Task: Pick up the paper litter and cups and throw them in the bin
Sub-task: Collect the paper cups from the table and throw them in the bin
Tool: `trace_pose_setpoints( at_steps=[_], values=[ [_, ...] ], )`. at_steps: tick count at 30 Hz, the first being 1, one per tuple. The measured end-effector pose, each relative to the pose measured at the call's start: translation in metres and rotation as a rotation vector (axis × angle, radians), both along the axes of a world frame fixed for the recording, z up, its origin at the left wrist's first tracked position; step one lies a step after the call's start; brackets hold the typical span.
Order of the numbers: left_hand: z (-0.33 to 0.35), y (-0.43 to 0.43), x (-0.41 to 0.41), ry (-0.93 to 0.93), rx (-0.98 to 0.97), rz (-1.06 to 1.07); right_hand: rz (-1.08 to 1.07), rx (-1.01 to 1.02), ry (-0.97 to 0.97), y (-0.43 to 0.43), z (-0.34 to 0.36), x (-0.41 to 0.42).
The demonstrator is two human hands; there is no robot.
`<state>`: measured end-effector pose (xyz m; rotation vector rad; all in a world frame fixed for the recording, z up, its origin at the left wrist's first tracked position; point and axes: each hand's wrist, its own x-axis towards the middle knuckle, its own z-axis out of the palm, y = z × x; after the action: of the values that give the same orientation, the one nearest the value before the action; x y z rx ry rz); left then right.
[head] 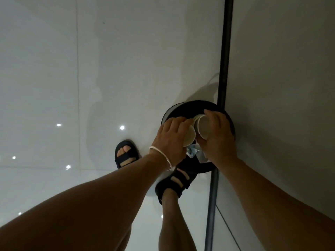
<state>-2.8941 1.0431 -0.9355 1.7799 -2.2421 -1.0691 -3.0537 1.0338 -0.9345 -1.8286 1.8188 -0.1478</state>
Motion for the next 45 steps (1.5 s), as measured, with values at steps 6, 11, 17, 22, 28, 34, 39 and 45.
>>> trace_pose_setpoints(
  at_steps=[6,11,17,22,28,34,39,45],
  values=[
    [-0.020,-0.003,-0.007,-0.185,-0.144,-0.088,0.149,-0.105,0.270,0.000,-0.016,-0.015],
    [-0.032,0.006,-0.008,-0.367,-0.127,-0.259,0.214,0.031,0.375,-0.005,-0.023,-0.010],
    [-0.030,0.004,-0.006,-0.397,-0.039,-0.279,0.219,0.066,0.402,-0.005,-0.027,-0.008],
    [0.000,-0.005,0.007,-0.350,0.019,-0.238,0.203,0.167,0.420,-0.006,-0.005,-0.004],
    [0.086,-0.036,0.056,-0.379,0.053,-0.104,0.285,0.211,0.384,-0.020,0.080,0.014],
    [0.215,-0.066,0.143,-0.418,0.021,-0.004,0.257,0.239,0.327,-0.076,0.213,0.080],
    [0.334,-0.069,0.210,-0.449,-0.075,0.131,0.313,0.170,0.295,-0.114,0.331,0.161],
    [0.451,-0.014,0.272,-0.497,-0.141,0.405,0.497,0.093,0.316,-0.110,0.451,0.229]
  ],
)
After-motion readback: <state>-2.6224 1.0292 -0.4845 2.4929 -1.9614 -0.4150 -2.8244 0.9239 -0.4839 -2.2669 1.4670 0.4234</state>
